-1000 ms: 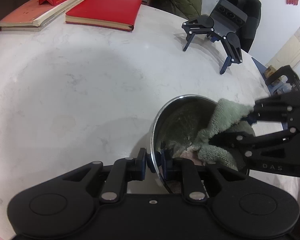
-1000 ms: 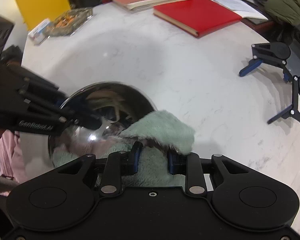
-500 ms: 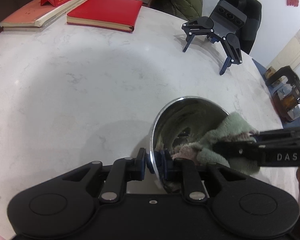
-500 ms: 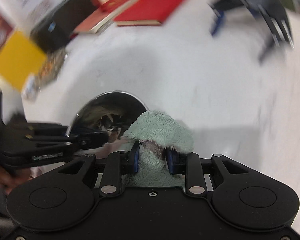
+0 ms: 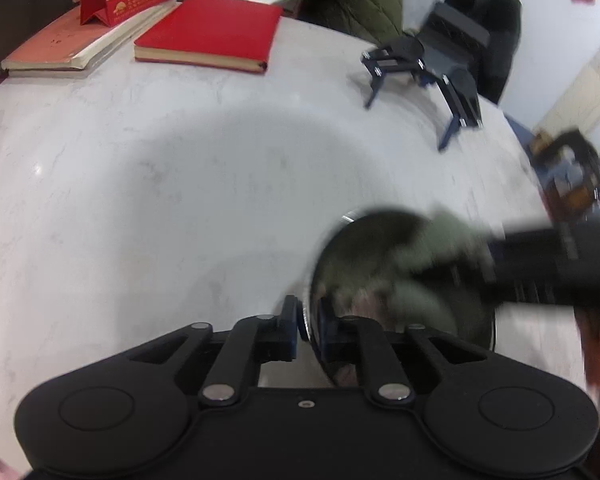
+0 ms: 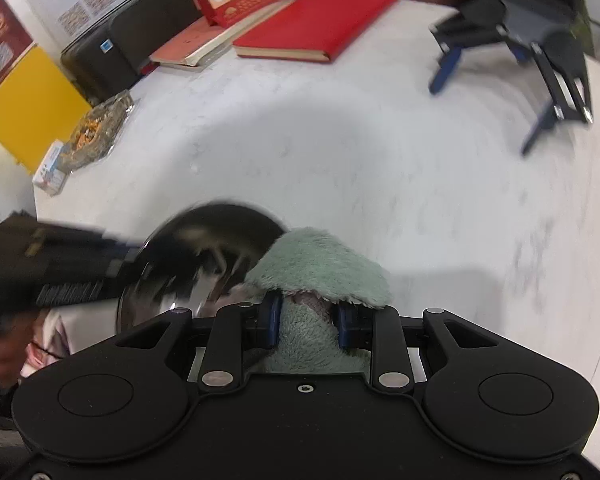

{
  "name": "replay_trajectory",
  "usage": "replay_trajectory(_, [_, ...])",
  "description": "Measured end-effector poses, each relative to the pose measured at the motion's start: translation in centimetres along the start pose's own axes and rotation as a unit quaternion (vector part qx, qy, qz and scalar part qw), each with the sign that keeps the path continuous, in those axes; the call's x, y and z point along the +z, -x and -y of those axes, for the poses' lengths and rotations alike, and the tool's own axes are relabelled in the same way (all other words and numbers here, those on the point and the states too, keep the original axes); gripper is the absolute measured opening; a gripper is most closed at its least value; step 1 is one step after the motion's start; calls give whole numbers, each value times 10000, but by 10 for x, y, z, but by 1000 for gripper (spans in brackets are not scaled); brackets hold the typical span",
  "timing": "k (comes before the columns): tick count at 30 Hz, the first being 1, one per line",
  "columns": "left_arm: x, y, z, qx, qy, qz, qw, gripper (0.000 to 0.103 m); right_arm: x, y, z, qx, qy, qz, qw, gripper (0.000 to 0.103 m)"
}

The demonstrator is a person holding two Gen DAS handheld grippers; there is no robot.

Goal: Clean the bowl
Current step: 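Scrub the cloth along the bowl wall near the left gripper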

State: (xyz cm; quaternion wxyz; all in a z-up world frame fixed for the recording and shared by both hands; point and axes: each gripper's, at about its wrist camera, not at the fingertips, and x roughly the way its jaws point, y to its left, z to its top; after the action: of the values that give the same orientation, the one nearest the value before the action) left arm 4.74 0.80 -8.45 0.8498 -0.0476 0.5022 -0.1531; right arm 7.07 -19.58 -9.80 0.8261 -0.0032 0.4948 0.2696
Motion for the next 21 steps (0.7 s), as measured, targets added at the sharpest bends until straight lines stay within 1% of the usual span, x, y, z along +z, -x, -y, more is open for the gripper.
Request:
replay_trajectory(2, [3,3,-1,-18,-12,4,10000,14,6,-1,-5,12,279,-31,9996,25])
replay_trajectory(4, [11,3,-2,-16,-31,115,9999,15,9,-2,-9,-15,494,-76,9987,25])
replay_trajectory(7, [26,-13,-3,-82,-139,70,9998,15,12,-5,-15,-66,851,-196,9962,25])
replay_trajectory(9, [30,-26,-5,-238,-140,-45,9996,17,13,-6,-16,-81,953,-247,9951,25])
replay_trajectory(10, [31,-30,-6,-330,-98,-37,9994,16,14,-6,-17,-86,990,-267,9947,25])
replay_trajectory(12, [30,-30,-8,-372,-30,11,9993,12,16,-9,-18,-120,1060,-309,9938,25])
replay_trajectory(14, [26,-25,-11,-309,74,40,9995,9,21,-13,-18,-126,1171,-297,9926,25])
replay_trajectory(16, [21,-17,-15,-154,213,73,9996,9,30,-19,-20,-22,1254,-240,9918,25])
replay_trajectory(18, [17,-9,-18,97,225,111,9996,10,40,-25,-28,187,1442,-181,9892,25])
replay_trajectory(19, [17,-6,-20,178,228,110,9995,11,43,-29,-34,213,1607,-156,9866,25])
replay_trajectory(20, [17,-5,-22,211,259,69,9994,11,46,-33,-41,236,1776,-131,9837,26])
replay_trajectory(21, [19,-6,-25,237,306,-4,9992,13,48,-34,-45,227,1864,-118,9821,26])
